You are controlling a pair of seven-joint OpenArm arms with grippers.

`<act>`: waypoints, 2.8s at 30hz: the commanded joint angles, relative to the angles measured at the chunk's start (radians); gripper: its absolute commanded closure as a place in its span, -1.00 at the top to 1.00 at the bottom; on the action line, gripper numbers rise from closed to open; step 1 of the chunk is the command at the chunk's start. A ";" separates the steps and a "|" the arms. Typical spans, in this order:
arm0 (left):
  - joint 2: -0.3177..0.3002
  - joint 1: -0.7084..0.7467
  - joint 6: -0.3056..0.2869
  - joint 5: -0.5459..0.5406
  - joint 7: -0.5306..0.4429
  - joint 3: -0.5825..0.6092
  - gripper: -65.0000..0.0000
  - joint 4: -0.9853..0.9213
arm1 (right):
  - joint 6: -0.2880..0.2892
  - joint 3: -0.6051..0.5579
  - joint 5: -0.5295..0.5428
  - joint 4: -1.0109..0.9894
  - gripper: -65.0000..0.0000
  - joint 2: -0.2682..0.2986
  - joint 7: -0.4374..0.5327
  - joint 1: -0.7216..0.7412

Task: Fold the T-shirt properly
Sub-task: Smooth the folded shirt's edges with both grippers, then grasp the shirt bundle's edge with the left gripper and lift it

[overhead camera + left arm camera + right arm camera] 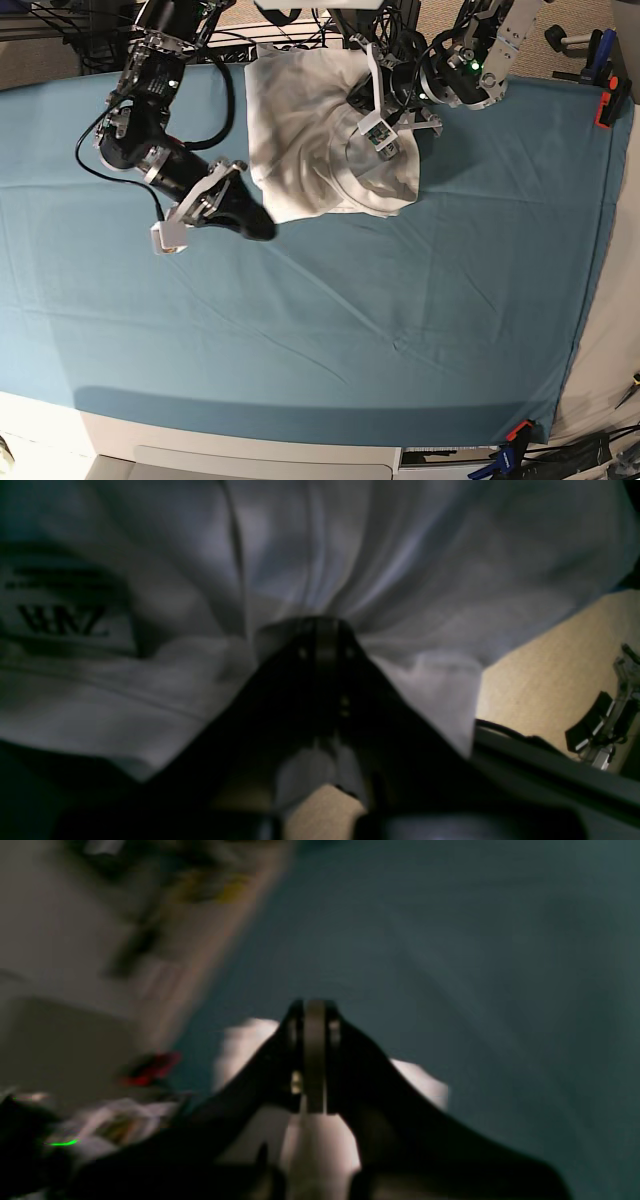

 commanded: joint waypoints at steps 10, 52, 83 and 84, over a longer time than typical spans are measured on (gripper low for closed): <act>-0.013 -0.002 0.015 0.042 0.027 -0.005 -1.00 0.007 | 0.002 0.001 0.091 -0.131 -1.00 -0.043 -0.005 -0.024; -0.064 0.046 0.132 0.338 0.059 -0.005 -0.19 0.222 | -0.010 0.002 -0.364 0.008 -0.34 -0.015 0.120 0.020; -0.112 0.303 0.193 0.358 0.062 -0.185 -1.00 0.357 | -0.013 -0.265 -0.671 -0.339 -1.00 0.057 0.275 0.304; -0.109 0.300 0.185 0.343 0.061 -0.185 -1.00 0.348 | -0.013 -0.279 -0.675 -0.339 -1.00 0.057 0.276 0.305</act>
